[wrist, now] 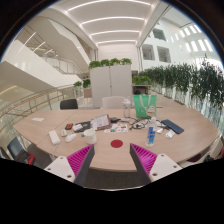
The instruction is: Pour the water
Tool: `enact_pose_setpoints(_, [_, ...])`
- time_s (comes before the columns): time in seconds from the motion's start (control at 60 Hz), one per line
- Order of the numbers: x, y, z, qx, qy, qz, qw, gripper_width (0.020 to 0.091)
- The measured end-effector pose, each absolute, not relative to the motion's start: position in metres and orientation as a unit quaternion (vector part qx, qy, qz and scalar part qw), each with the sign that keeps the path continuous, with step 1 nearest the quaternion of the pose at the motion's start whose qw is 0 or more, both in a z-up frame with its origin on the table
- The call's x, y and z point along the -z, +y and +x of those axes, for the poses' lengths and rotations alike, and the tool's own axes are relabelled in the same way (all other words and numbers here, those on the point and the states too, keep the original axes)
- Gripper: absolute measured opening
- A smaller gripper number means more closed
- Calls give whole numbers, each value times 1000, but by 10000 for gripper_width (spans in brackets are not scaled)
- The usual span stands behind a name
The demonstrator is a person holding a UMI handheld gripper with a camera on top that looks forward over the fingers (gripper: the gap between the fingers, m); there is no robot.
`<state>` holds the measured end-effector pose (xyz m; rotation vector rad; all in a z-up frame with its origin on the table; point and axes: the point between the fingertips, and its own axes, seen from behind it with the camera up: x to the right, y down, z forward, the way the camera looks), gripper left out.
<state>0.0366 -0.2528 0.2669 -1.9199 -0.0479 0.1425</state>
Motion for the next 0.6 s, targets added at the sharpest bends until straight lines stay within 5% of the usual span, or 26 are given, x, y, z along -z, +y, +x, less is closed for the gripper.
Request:
enact_pose_setpoints(0.15, [-259, -232, 72, -1, -3, -801, 599, 793])
enact_pose_setpoints(0.6, [-105, 34, 234, 60, 41, -796, 601, 789])
